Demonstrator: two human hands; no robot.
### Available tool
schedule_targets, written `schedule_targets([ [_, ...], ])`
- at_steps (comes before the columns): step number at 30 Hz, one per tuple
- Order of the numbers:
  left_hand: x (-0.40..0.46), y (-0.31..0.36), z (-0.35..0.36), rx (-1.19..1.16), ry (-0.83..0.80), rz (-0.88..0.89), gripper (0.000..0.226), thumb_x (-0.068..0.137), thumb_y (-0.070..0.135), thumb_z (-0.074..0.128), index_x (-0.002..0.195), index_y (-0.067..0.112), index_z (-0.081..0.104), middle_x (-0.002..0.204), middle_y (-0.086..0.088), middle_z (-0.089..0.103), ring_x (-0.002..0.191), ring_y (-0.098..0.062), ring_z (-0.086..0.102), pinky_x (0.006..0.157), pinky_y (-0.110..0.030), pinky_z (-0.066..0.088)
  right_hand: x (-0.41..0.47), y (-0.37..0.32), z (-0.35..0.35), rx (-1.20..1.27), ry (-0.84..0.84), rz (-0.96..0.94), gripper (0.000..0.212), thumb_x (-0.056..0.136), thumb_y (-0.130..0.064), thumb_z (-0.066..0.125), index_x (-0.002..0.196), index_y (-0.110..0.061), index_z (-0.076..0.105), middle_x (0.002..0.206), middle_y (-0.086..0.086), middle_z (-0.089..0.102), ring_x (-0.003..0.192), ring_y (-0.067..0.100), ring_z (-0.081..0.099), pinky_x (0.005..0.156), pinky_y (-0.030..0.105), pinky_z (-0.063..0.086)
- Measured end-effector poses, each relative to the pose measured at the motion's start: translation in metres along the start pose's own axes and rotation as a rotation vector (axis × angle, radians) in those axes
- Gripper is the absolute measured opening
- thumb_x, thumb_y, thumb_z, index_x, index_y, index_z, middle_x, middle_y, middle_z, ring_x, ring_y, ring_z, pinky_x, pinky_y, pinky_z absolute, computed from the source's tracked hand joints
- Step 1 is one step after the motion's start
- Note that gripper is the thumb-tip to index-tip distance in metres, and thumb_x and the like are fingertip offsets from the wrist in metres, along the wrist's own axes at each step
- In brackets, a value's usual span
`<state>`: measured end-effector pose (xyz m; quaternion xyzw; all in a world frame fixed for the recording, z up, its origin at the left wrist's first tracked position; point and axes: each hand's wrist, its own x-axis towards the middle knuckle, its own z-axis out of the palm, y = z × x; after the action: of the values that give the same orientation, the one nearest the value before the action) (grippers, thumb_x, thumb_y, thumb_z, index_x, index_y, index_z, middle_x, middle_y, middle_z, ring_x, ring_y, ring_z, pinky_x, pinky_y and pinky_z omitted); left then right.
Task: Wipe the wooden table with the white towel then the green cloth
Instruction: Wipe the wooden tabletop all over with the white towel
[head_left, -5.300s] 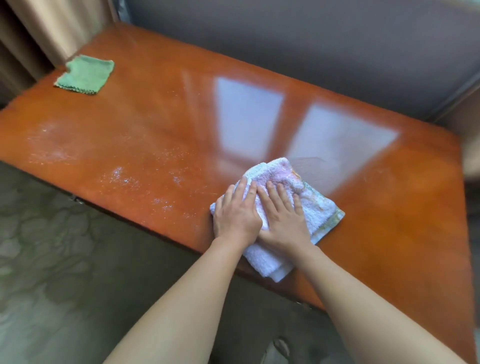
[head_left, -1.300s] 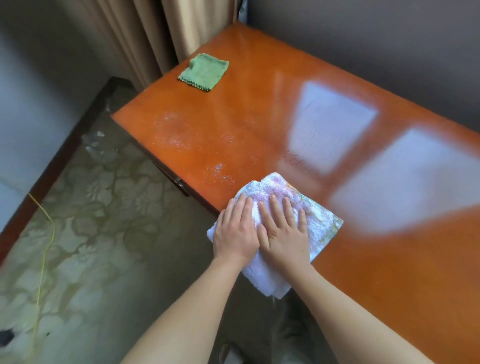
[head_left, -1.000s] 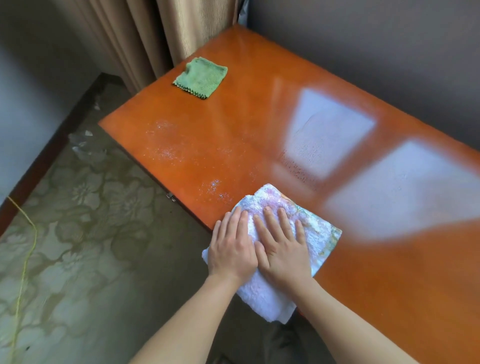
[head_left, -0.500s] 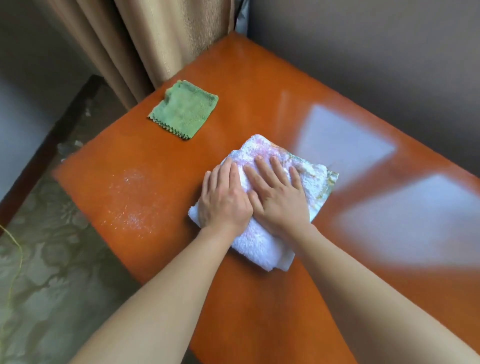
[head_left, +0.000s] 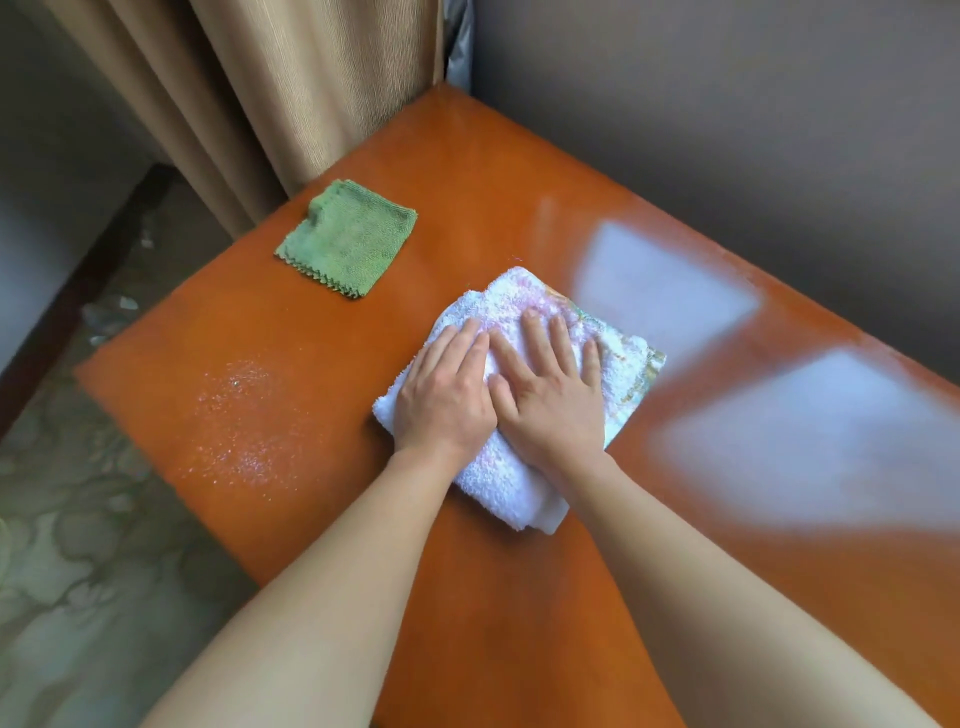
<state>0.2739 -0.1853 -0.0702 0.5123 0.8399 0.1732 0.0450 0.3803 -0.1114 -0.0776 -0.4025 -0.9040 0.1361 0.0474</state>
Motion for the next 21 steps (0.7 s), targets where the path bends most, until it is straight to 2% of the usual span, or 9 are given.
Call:
schedule_targets([
  [6, -0.091, -0.013, -0.017, 0.006, -0.063, 0.006, 0.053, 0.09, 0.029, 0.03, 0.134, 0.011, 0.053, 0.143, -0.003, 0.048, 0.134, -0.021, 0.041, 0.109, -0.037, 0.035, -0.088, -0.038, 0.012, 0.023, -0.012, 0.015, 0.056, 0.094, -0.046, 0.026, 0.149, -0.041, 0.028, 0.163, -0.003, 0.013, 0.15, 0.021, 0.0, 0.117, 0.048, -0.01],
  [13, -0.201, -0.046, -0.037, 0.009, -0.092, -0.004, 0.051, 0.092, 0.029, 0.031, 0.136, 0.011, 0.051, 0.145, -0.002, 0.045, 0.137, -0.019, 0.038, 0.109, -0.041, 0.036, -0.186, -0.097, 0.031, -0.005, -0.034, -0.008, 0.055, 0.097, -0.046, 0.024, 0.151, -0.037, 0.028, 0.163, -0.002, 0.014, 0.15, 0.022, 0.001, 0.118, 0.049, -0.007],
  [18, -0.238, -0.051, -0.044, -0.05, -0.081, -0.077, 0.05, 0.093, 0.03, 0.033, 0.134, 0.01, 0.053, 0.144, -0.003, 0.046, 0.137, -0.019, 0.036, 0.113, -0.036, 0.026, -0.21, -0.11, 0.04, -0.044, -0.064, -0.068, 0.054, 0.097, -0.045, 0.029, 0.15, -0.036, 0.032, 0.161, -0.001, 0.022, 0.149, 0.024, 0.01, 0.117, 0.052, 0.006],
  [21, -0.235, -0.055, -0.049, -0.077, -0.091, -0.073, 0.051, 0.091, 0.029, 0.034, 0.134, 0.01, 0.053, 0.145, -0.004, 0.045, 0.137, -0.021, 0.038, 0.112, -0.035, 0.021, -0.206, -0.11, 0.041, -0.051, -0.085, -0.082, 0.055, 0.096, -0.045, 0.03, 0.15, -0.037, 0.029, 0.161, -0.002, 0.02, 0.15, 0.023, 0.008, 0.115, 0.051, 0.008],
])
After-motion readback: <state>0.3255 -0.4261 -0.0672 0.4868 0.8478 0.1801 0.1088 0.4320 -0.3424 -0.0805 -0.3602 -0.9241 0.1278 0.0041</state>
